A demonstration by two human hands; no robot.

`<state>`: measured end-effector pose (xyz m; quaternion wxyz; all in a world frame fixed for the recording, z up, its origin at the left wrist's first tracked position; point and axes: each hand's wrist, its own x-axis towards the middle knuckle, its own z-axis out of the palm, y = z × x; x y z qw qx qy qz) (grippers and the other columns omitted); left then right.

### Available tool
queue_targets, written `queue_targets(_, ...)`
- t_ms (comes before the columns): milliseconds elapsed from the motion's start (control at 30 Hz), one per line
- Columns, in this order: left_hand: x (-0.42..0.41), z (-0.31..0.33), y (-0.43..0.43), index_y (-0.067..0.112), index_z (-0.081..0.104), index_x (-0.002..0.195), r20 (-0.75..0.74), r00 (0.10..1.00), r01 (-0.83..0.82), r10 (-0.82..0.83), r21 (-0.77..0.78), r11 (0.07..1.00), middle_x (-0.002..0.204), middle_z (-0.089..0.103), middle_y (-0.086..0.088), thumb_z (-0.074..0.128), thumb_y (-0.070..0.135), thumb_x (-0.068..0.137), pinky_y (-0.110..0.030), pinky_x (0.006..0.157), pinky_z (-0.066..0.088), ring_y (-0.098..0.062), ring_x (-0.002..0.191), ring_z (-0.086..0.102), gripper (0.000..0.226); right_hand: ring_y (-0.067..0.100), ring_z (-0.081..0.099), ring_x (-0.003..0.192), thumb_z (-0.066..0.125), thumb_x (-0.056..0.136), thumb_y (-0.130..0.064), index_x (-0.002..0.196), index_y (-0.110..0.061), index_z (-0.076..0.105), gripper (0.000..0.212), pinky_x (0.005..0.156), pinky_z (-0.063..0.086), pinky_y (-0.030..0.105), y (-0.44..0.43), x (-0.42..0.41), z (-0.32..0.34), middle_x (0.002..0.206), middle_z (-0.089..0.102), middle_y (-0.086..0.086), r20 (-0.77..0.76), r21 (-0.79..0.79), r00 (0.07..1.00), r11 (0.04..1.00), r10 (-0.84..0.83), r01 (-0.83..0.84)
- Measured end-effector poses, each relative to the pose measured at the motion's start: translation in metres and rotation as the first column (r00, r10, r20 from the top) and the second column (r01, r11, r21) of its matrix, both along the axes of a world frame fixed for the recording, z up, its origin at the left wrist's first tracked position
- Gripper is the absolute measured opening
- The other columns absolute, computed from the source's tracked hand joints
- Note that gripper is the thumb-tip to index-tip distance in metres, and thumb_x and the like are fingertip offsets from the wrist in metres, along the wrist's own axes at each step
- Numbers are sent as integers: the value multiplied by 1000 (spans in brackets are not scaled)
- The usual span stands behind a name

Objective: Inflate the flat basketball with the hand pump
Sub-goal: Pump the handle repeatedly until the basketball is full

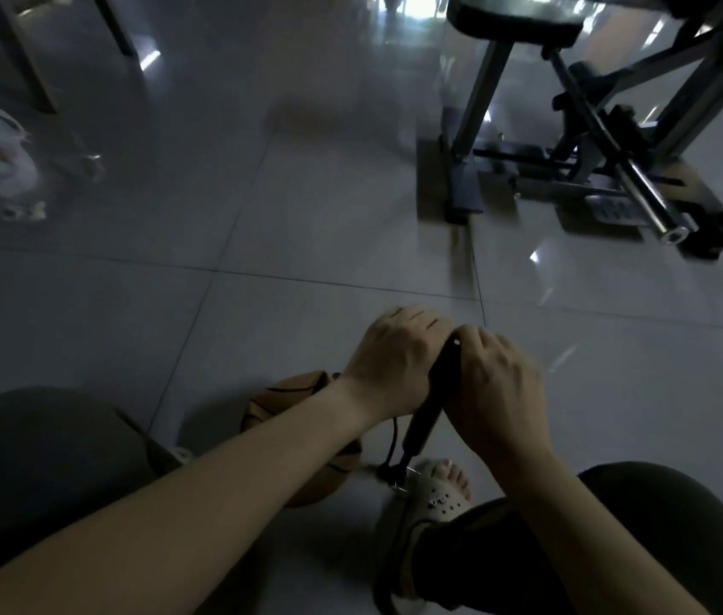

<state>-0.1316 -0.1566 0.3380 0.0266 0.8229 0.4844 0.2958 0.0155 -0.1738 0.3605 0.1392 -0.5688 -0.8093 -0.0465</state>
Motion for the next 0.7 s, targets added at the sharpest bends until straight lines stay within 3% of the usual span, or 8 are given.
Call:
queue_targets(133,10,-65,-19,15,51,90,-210,971,-125,113,-43,991,86,53,-6,48,14,88,-36,70,42,-24,78,44,4,20,47,62,63,81,-15,87,-14,57,9,54,39,33,-15,-9,-47,77,54,5,169,-121,985,992,-24,45)
queue_targets(167,12,-80,-21,15,50,92,-246,962,-140,118,-75,987,89,52,-7,44,15,90,-37,72,41,-24,80,44,6,22,49,64,59,81,-12,87,-14,57,7,55,39,34,-16,-11,-54,78,55,6,197,-149,980,988,-14,44)
queue_targets(267,14,-107,-21,15,49,94,-280,955,-133,94,-122,984,90,51,-7,42,15,91,-38,73,42,-25,80,45,8,25,54,83,34,86,-13,104,-15,53,26,68,41,35,-14,-11,-66,98,56,7,267,-304,963,951,28,56)
queue_targets(367,16,-122,-18,17,55,89,-313,946,-136,90,-126,983,84,53,-3,42,18,87,-32,66,39,-20,74,47,13,24,52,97,44,92,-18,116,-15,45,24,78,42,34,-9,-9,-76,113,52,6,290,-451,954,890,80,63)
queue_targets(533,21,-152,-20,16,53,99,-365,931,-109,15,-240,965,90,53,-6,52,19,90,-35,67,44,-22,78,45,10,26,52,108,58,90,-30,129,-12,41,47,89,47,37,-6,-1,-97,122,49,9,299,-639,939,767,168,67)
queue_targets(700,30,-133,-21,18,53,103,-386,921,-106,-45,-359,927,93,57,-4,32,26,87,-33,69,44,-22,82,48,28,27,54,115,57,94,-27,132,-11,43,43,94,47,38,-1,-1,-90,129,51,9,276,-695,953,711,125,108)
